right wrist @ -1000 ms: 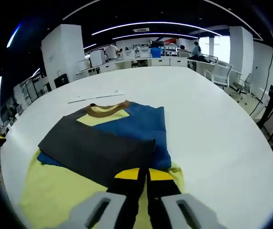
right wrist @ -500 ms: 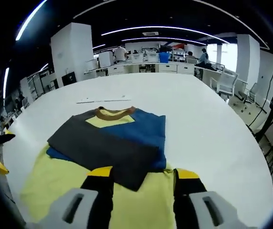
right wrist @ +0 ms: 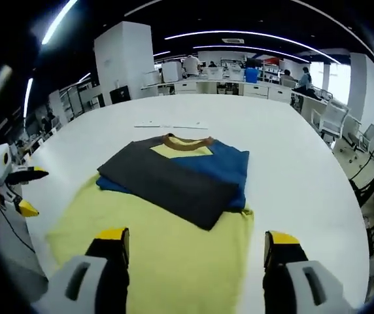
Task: Fold the garment on the visible template until the final outline fits inside the template.
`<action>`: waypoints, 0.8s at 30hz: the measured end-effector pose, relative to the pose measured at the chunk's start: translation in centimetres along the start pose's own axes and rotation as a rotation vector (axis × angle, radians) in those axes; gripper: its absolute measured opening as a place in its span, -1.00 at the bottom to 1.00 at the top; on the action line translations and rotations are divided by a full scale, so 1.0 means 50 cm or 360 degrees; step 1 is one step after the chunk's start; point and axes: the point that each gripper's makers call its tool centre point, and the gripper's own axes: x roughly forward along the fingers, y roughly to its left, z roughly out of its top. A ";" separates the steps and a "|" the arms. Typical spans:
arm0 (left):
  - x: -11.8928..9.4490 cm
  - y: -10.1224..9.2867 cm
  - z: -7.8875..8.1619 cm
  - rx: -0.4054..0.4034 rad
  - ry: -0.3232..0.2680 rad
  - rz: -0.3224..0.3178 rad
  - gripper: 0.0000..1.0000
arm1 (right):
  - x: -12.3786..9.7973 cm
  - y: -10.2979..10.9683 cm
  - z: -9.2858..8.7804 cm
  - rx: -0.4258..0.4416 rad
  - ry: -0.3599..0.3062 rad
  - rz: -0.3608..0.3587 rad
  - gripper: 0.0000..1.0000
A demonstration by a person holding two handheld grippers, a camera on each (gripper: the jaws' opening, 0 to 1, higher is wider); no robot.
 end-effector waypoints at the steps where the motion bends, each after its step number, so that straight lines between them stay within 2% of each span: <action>1: 0.000 -0.004 -0.004 0.0004 0.0011 -0.0007 0.63 | -0.005 0.001 -0.006 -0.0004 0.0017 0.0001 0.78; 4: 0.001 -0.019 -0.020 -0.0024 0.0054 -0.0037 0.58 | -0.023 0.004 -0.027 0.0006 0.0070 0.0011 0.84; 9: -0.001 -0.031 -0.040 -0.0081 0.0084 -0.0059 0.50 | -0.046 0.002 -0.061 0.0015 0.0114 0.0002 0.78; 15: -0.003 -0.039 -0.079 -0.0149 0.0174 -0.0027 0.27 | -0.069 -0.012 -0.117 0.0040 0.0167 -0.0054 0.55; 19: -0.002 -0.050 -0.098 -0.0184 0.0212 -0.0043 0.10 | -0.083 -0.018 -0.151 0.0075 0.0209 -0.0068 0.39; 21: -0.003 -0.062 -0.112 -0.0246 0.0256 -0.0067 0.06 | -0.092 -0.021 -0.171 0.0087 0.0236 -0.0069 0.31; 24: -0.001 -0.074 -0.122 -0.0226 0.0277 -0.0085 -0.02 | -0.102 -0.022 -0.192 0.0100 0.0280 -0.0068 0.19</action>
